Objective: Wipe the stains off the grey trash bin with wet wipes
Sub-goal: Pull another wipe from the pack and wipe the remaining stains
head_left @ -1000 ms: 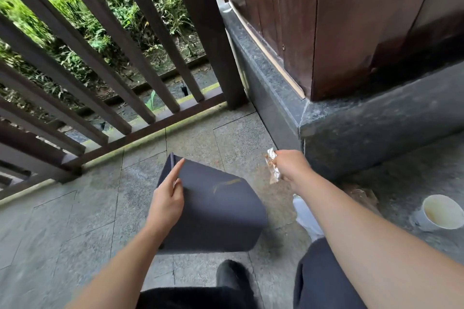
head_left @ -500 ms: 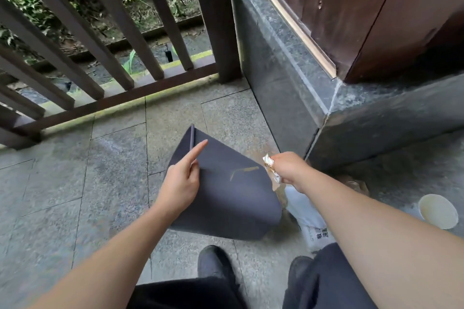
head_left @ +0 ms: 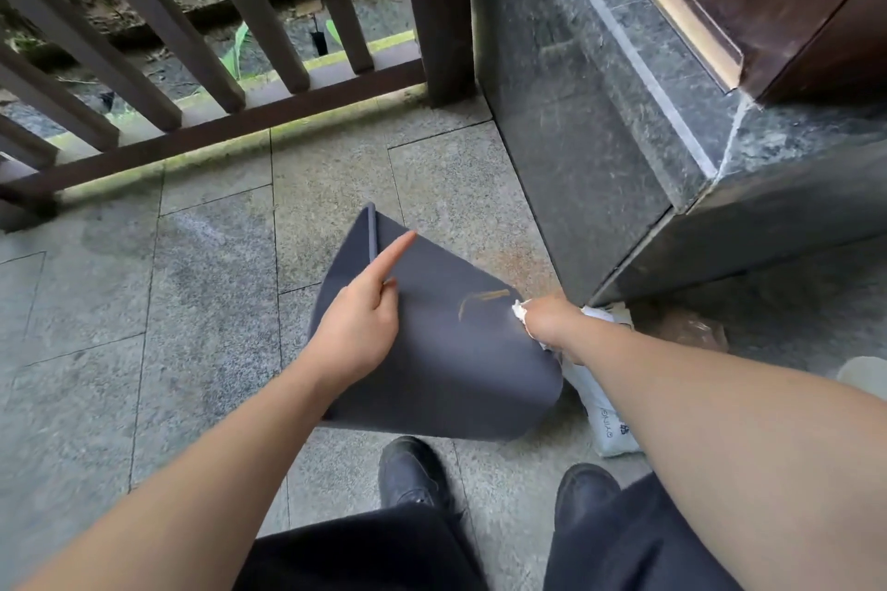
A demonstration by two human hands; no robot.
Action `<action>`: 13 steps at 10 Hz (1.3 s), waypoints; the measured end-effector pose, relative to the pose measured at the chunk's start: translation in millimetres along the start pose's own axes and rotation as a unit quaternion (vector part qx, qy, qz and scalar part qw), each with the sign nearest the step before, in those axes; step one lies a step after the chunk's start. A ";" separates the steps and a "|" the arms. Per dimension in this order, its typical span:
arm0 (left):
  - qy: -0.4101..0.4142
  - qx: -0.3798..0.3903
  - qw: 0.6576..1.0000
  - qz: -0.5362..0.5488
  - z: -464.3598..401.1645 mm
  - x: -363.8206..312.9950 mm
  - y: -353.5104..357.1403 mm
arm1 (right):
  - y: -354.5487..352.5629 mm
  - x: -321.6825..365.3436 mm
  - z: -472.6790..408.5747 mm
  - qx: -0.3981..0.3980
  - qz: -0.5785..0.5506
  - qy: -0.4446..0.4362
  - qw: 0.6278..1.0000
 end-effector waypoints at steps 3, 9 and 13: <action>-0.056 -0.020 0.998 0.028 2.1 -5.2 10.8 | -14.6 49.0 64.6 0.012 0.026 -0.054 0.998; -0.032 0.005 0.999 0.030 4.0 -4.8 3.7 | 15.6 -2.0 0.0 -0.010 0.002 -0.038 0.999; -0.003 -0.011 1.000 -0.026 2.9 -7.1 4.9 | 15.9 -5.2 -37.4 -0.023 -0.078 -0.018 0.997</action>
Point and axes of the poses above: each hand's wrist, its own z-axis away from the middle knuckle, its own y-axis out of the palm, x = y × z, the point moved 4 cm from there along -z, towards the middle knuckle, and after that the axes turned 2 degrees about -y, right-handed, at the moved point
